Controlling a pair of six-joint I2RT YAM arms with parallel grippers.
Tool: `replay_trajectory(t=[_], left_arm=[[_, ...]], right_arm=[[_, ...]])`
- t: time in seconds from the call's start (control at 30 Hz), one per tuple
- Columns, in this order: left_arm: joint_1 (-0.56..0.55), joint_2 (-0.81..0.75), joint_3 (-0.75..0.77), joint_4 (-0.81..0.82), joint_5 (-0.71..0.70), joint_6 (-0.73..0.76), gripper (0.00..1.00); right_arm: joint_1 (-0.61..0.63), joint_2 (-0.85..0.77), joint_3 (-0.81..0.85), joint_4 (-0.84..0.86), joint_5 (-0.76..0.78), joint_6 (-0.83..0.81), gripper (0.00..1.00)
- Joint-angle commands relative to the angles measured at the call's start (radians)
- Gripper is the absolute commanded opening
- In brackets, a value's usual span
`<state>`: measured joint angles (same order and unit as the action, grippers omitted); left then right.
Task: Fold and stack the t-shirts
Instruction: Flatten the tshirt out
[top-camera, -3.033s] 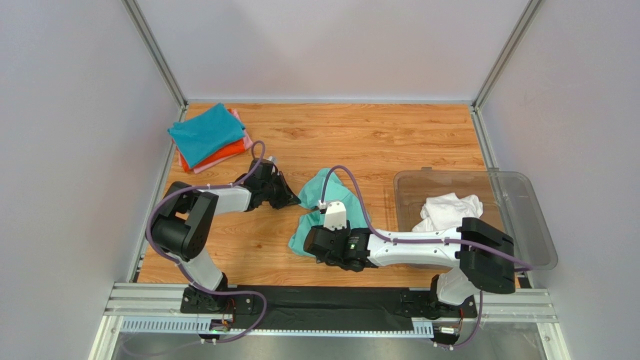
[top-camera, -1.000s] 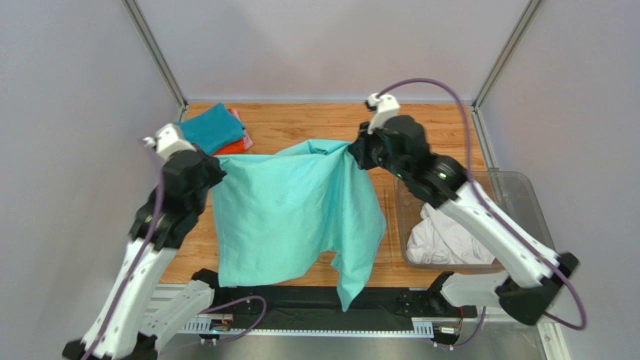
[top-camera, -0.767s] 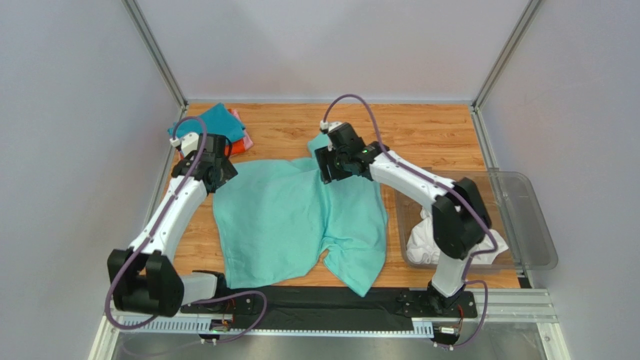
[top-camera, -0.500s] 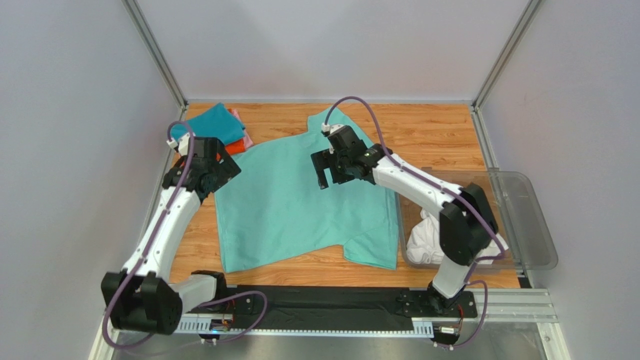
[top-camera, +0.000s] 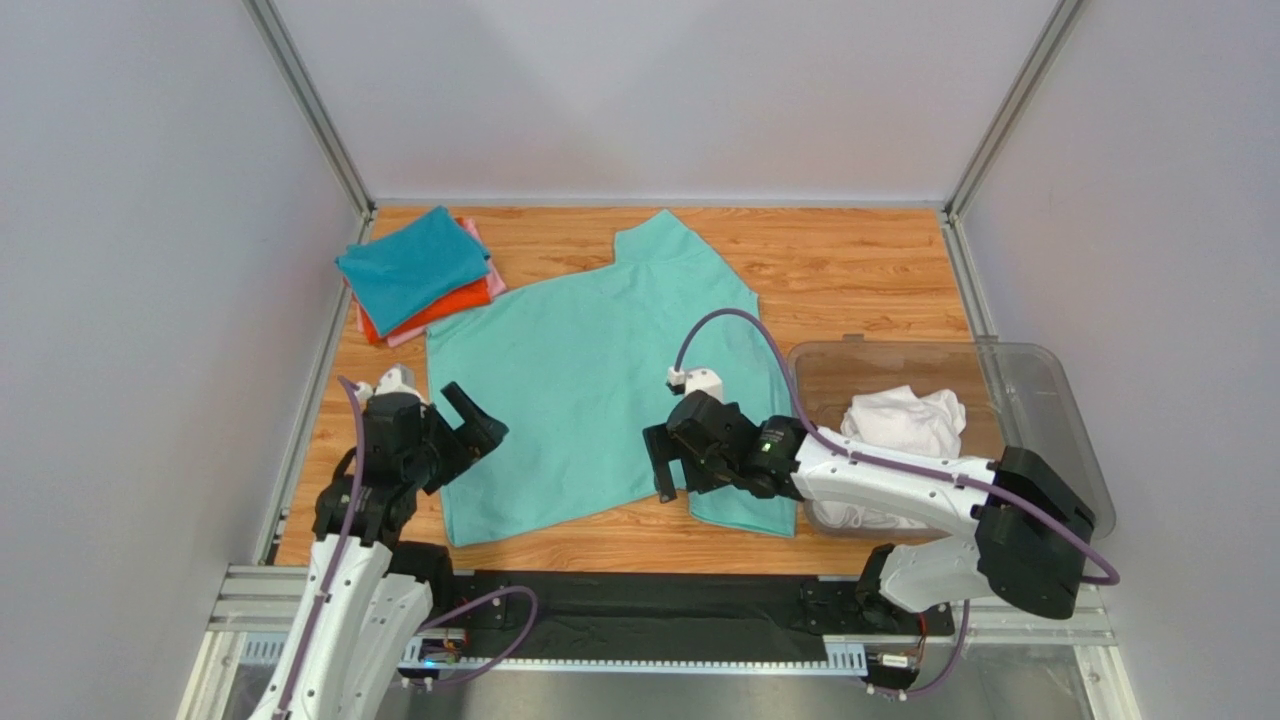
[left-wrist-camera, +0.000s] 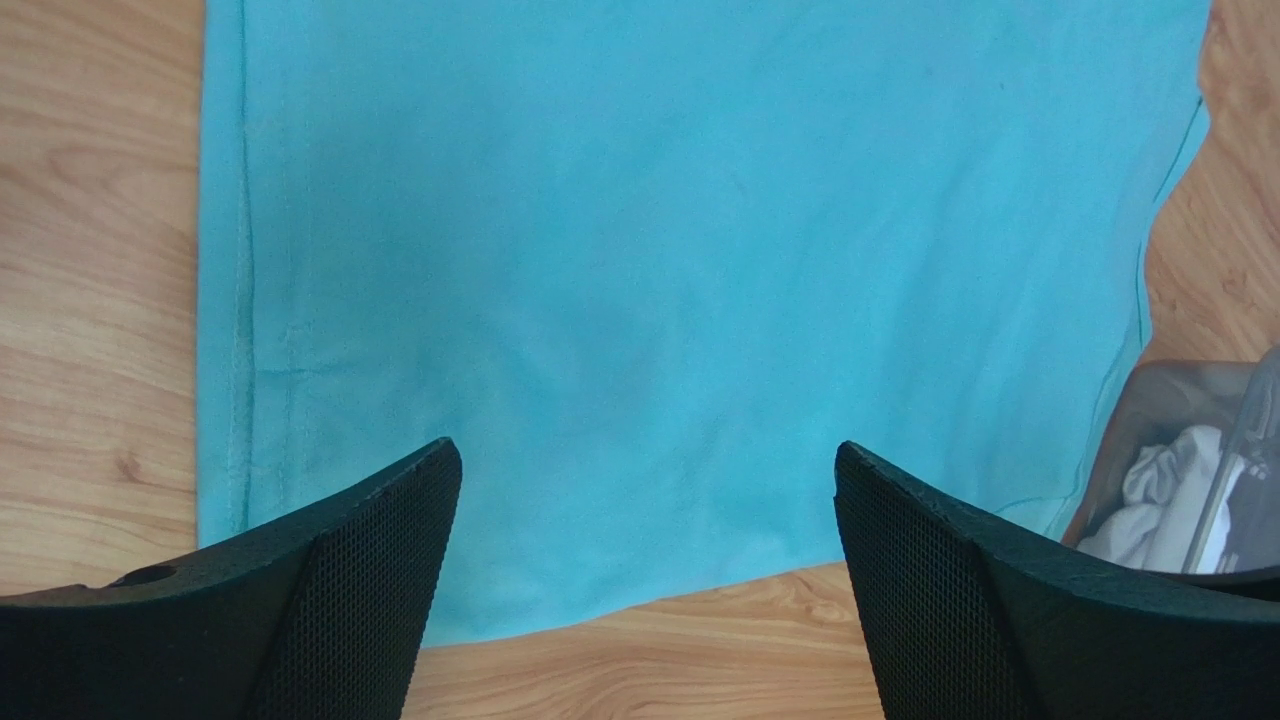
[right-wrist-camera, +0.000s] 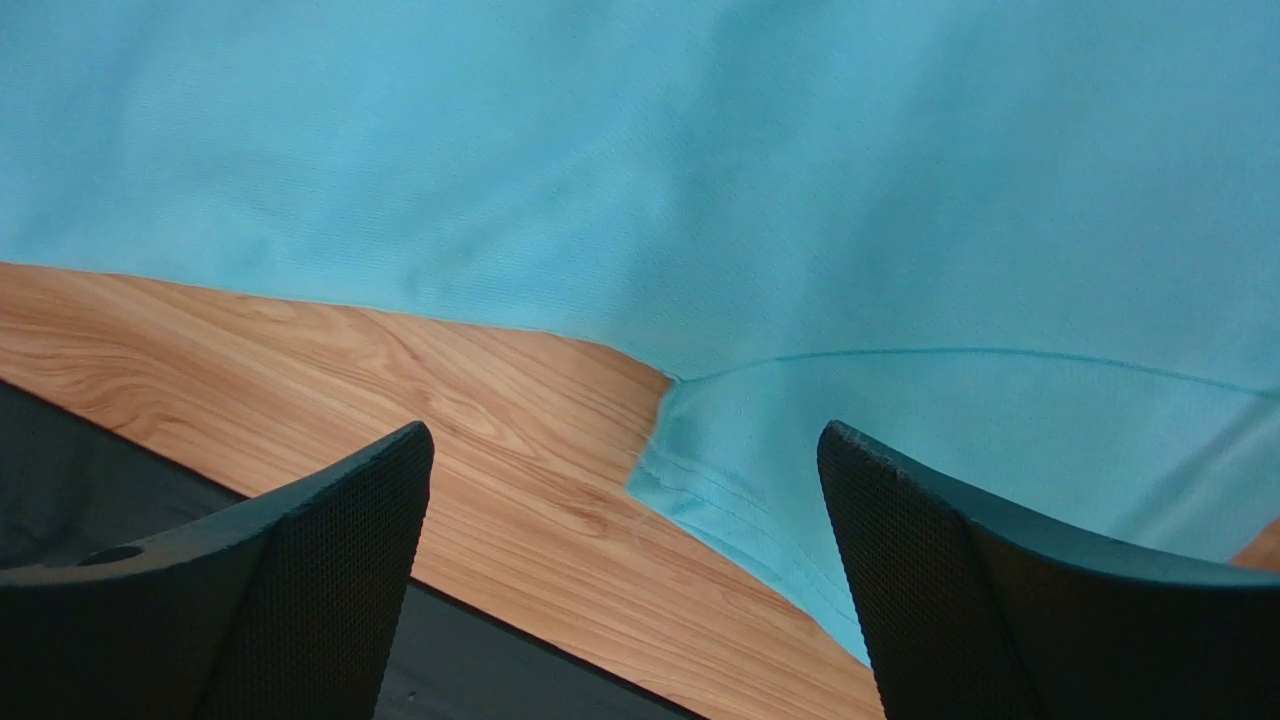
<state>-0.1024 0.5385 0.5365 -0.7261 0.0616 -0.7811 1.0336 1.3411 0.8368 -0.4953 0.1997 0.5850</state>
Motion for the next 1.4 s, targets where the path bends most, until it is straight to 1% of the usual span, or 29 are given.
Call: replay_trajectory(t=[0.0, 0.07, 0.27, 0.4, 0.5, 0.67, 0.73, 0.77, 0.8, 0.83, 0.9, 0.93, 1.0, 1.1, 1.2, 1.37], left_arm=[[0.000, -0.031, -0.049, -0.006, 0.049, -0.059, 1.00], [0.000, -0.029, -0.078, -0.007, 0.031, -0.072, 1.00], [0.000, 0.058, -0.109, 0.005, 0.009, -0.087, 1.00], [0.000, 0.103, -0.122, 0.004, -0.043, -0.107, 1.00], [0.000, 0.110, -0.136, 0.004, -0.060, -0.116, 1.00], [0.000, 0.118, -0.144, -0.010, -0.135, -0.124, 1.00], [0.000, 0.120, -0.133, -0.038, -0.169, -0.127, 1.00], [0.000, 0.120, -0.126, -0.053, -0.210, -0.138, 1.00], [0.000, 0.117, -0.119, -0.071, -0.223, -0.151, 1.00], [-0.002, 0.115, -0.116, -0.075, -0.229, -0.156, 1.00], [0.001, 0.110, -0.101, -0.091, -0.249, -0.170, 1.00], [0.001, 0.107, -0.095, -0.098, -0.256, -0.170, 1.00], [0.001, 0.101, -0.080, -0.110, -0.263, -0.173, 1.00], [0.001, 0.091, -0.053, -0.114, -0.246, -0.173, 1.00], [0.000, 0.080, -0.035, -0.116, -0.236, -0.167, 1.00], [0.001, 0.083, -0.027, -0.119, -0.250, -0.168, 1.00]], right_arm=[[0.002, -0.016, -0.048, 0.093, 0.076, 0.116, 1.00], [0.002, 0.004, -0.057, 0.093, 0.095, 0.125, 1.00], [0.005, 0.047, -0.107, 0.103, 0.125, 0.199, 1.00], [0.031, 0.058, -0.151, 0.127, 0.127, 0.249, 1.00], [0.094, 0.072, -0.168, 0.132, 0.124, 0.286, 1.00], [0.238, 0.102, -0.165, 0.104, 0.145, 0.436, 1.00], [0.291, 0.116, -0.148, 0.063, 0.185, 0.507, 1.00], [0.348, 0.137, -0.134, 0.017, 0.201, 0.562, 1.00], [0.377, 0.151, -0.099, -0.009, 0.214, 0.597, 1.00], [0.431, 0.179, -0.082, -0.031, 0.228, 0.619, 1.00], [0.476, 0.204, -0.017, -0.100, 0.233, 0.666, 1.00], [0.517, 0.223, 0.010, -0.124, 0.253, 0.676, 1.00], [0.548, 0.231, 0.066, -0.201, 0.289, 0.706, 1.00], [0.554, 0.205, 0.087, -0.239, 0.335, 0.681, 1.00], [0.528, 0.132, 0.093, -0.246, 0.363, 0.624, 1.00], [0.433, 0.010, 0.088, -0.242, 0.360, 0.497, 1.00]])
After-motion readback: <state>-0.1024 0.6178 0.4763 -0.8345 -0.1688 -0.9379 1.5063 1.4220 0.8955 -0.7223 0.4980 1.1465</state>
